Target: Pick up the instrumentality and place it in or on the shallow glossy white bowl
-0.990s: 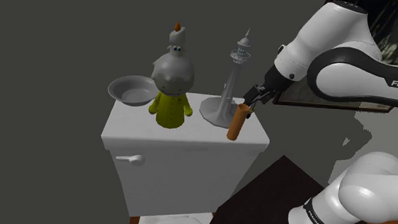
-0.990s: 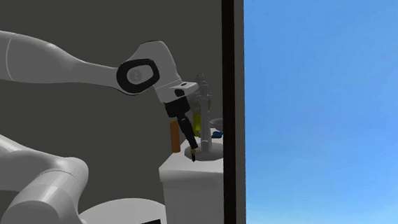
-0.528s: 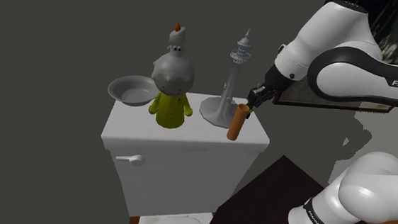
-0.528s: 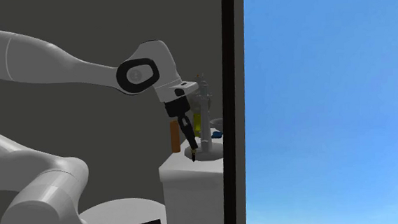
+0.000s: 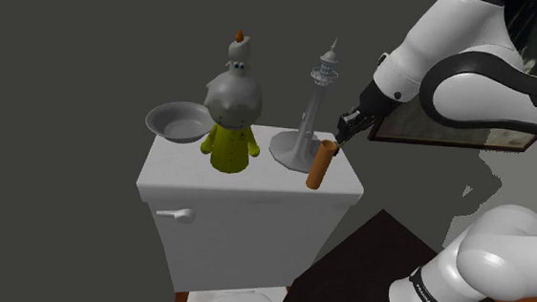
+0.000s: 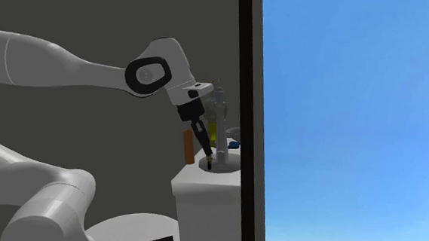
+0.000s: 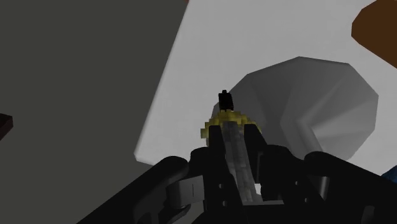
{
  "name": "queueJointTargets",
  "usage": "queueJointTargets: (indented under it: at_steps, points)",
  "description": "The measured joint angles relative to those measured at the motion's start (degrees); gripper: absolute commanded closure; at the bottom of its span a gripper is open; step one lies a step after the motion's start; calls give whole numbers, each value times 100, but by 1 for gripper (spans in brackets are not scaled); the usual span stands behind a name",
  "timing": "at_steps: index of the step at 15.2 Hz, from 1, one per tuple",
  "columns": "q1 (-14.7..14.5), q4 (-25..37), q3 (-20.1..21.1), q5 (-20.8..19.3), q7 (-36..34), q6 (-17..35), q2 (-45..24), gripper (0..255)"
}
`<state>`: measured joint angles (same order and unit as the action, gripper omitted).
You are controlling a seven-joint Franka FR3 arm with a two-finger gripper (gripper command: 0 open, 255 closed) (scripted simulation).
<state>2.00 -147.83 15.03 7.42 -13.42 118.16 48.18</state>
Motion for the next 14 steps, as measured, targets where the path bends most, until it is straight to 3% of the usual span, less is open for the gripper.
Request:
queueJointTargets:
  at_steps: [14]
  points:
    - [96,1194,-130,-130,22,-1014,-178,255]
